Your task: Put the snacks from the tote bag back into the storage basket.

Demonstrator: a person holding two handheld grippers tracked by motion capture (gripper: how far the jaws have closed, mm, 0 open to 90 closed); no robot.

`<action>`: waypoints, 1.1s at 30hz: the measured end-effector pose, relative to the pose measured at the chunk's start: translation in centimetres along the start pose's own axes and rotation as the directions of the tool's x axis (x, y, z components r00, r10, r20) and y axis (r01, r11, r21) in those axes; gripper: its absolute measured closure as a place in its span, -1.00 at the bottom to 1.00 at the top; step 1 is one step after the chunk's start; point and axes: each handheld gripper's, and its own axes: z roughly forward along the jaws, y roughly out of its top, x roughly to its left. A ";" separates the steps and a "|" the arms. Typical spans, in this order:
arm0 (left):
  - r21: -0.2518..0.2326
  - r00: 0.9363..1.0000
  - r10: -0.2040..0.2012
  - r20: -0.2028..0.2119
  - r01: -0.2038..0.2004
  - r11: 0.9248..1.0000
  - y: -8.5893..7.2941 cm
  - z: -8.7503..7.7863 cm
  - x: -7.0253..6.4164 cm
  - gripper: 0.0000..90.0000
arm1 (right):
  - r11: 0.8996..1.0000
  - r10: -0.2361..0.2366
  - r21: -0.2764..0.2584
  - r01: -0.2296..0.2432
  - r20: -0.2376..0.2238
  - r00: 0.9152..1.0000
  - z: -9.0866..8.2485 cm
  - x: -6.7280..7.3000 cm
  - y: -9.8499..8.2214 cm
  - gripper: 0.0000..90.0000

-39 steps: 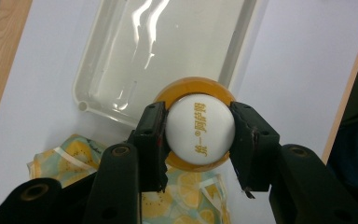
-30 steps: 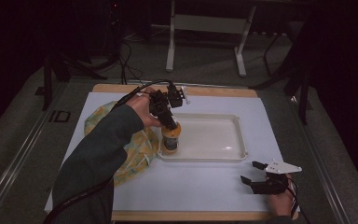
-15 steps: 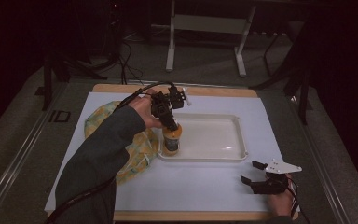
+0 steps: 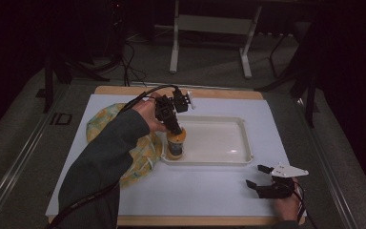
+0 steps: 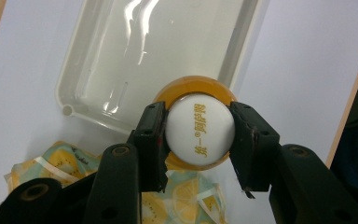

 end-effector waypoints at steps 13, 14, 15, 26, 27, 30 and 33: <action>0.010 1.000 0.002 0.002 -0.002 1.000 0.2 0.4 0.0 0.31 | 1.000 -0.001 0.000 0.001 -0.001 1.000 0.0 0.0 0.0 -0.61; 0.012 1.000 0.002 0.002 -0.002 1.000 0.2 0.4 0.0 0.31 | 1.000 0.000 0.000 0.000 -0.001 1.000 0.0 0.0 0.0 -0.61; 0.014 1.000 0.002 0.003 -0.002 1.000 0.2 0.5 0.0 0.31 | 1.000 -0.001 0.000 0.001 -0.001 1.000 0.0 0.0 0.0 -0.61; 0.030 1.000 -0.002 0.007 0.001 1.000 0.1 1.0 0.2 0.31 | 1.000 -0.002 0.001 0.002 -0.001 1.000 0.0 0.0 0.0 -0.61; 0.031 1.000 -0.005 0.008 0.005 1.000 0.0 1.0 0.1 0.31 | 1.000 -0.002 0.001 0.002 -0.001 1.000 0.0 0.0 0.0 -0.61; 0.029 1.000 -0.008 0.009 0.007 1.000 -0.1 1.2 0.2 0.31 | 1.000 -0.002 0.002 0.002 -0.001 1.000 0.0 0.0 0.0 -0.61; 0.037 1.000 -0.010 0.016 0.009 0.999 -0.2 1.5 0.2 0.31 | 1.000 -0.002 0.001 0.002 -0.001 1.000 0.0 0.0 0.0 -0.61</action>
